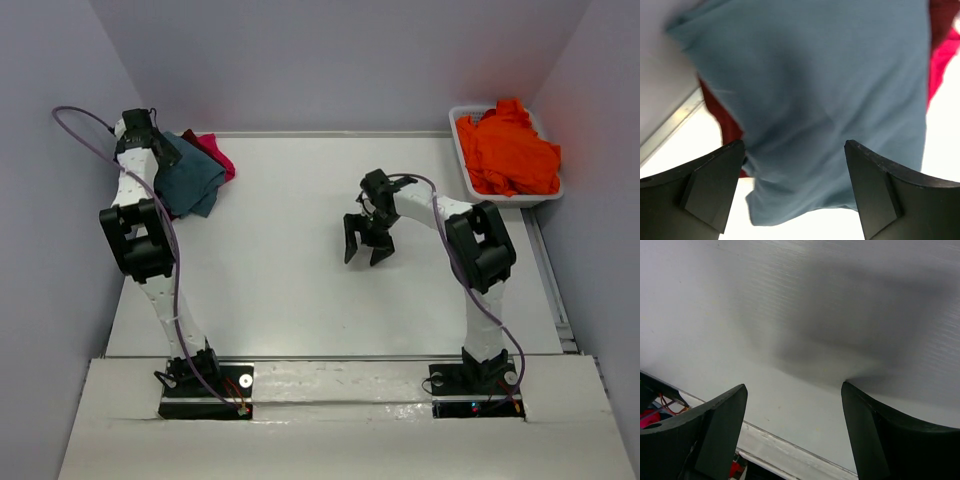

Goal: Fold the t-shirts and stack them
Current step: Neatly place the folded tshirt to the corner

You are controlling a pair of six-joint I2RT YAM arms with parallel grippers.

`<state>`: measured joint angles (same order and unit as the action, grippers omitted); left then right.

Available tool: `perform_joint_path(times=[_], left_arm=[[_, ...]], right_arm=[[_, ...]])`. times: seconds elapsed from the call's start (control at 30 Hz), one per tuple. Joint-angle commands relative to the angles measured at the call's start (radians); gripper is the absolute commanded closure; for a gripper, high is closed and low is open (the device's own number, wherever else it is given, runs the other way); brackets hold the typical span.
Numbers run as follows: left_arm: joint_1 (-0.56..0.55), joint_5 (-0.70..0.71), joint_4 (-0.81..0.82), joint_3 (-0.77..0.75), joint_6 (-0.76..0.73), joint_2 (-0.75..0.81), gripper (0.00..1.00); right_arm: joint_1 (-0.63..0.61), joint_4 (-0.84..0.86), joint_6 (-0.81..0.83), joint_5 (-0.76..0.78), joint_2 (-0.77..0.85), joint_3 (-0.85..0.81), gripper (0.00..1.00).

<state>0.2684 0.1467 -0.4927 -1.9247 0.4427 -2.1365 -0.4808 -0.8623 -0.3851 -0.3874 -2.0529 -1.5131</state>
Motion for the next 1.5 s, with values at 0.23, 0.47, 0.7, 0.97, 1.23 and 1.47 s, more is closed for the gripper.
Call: perform_joint_path(times=[0.23, 0.47, 0.7, 0.97, 1.23, 1.47], left_arm=[[0.017, 0.053, -0.040, 0.000, 0.044, 0.030, 0.06], [-0.020, 0.048, -0.087, -0.023, 0.011, 0.148, 0.06], [-0.129, 0.106, -0.165, -0.023, -0.042, 0.320, 0.05], [-0.397, 0.116, -0.172, 0.107, -0.085, 0.461, 0.04], [-0.622, 0.034, -0.058, 0.371, -0.098, 0.621, 0.03], [-0.735, -0.041, 0.063, 0.608, -0.053, 0.717, 0.02]], right_arm=[[0.007, 0.009, 0.017, -0.010, 0.002, -0.078, 0.18], [0.007, 0.029, 0.005, 0.033, 0.079, -0.073, 0.16], [0.007, 0.034, -0.008, 0.068, 0.195, -0.107, 0.16], [0.007, 0.081, -0.028, 0.146, 0.353, -0.116, 0.16], [0.007, 0.134, -0.054, 0.278, 0.523, -0.023, 0.00], [0.007, 0.207, -0.127, 0.285, 0.669, 0.148, 0.00]])
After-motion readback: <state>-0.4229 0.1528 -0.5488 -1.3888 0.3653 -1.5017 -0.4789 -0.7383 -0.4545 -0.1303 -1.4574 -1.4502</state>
